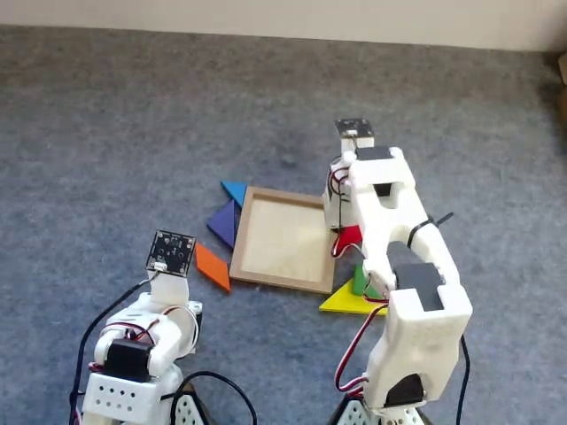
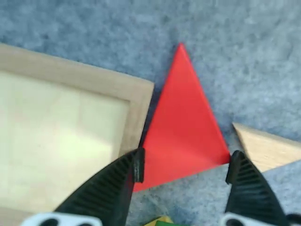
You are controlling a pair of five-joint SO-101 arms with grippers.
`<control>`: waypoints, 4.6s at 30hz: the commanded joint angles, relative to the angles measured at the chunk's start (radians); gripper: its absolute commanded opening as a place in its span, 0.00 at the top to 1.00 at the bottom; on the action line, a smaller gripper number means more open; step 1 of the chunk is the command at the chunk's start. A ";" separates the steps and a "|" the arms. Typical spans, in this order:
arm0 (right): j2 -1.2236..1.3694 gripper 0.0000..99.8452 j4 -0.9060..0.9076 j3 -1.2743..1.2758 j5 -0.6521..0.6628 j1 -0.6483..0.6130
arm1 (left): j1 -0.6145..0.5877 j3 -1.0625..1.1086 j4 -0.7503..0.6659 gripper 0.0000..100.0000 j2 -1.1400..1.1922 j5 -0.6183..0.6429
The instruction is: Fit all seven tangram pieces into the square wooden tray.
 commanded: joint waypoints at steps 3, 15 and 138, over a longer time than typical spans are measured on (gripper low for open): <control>0.039 0.76 -0.033 -0.035 -0.003 0.024 | -0.010 0.019 0.006 0.99 -0.044 -0.008; 0.044 0.65 -0.022 -0.028 -0.003 0.025 | -0.010 0.019 0.006 0.99 -0.044 -0.008; -0.237 0.63 -0.090 0.127 -0.448 -0.509 | -0.010 0.019 0.006 0.99 -0.044 -0.008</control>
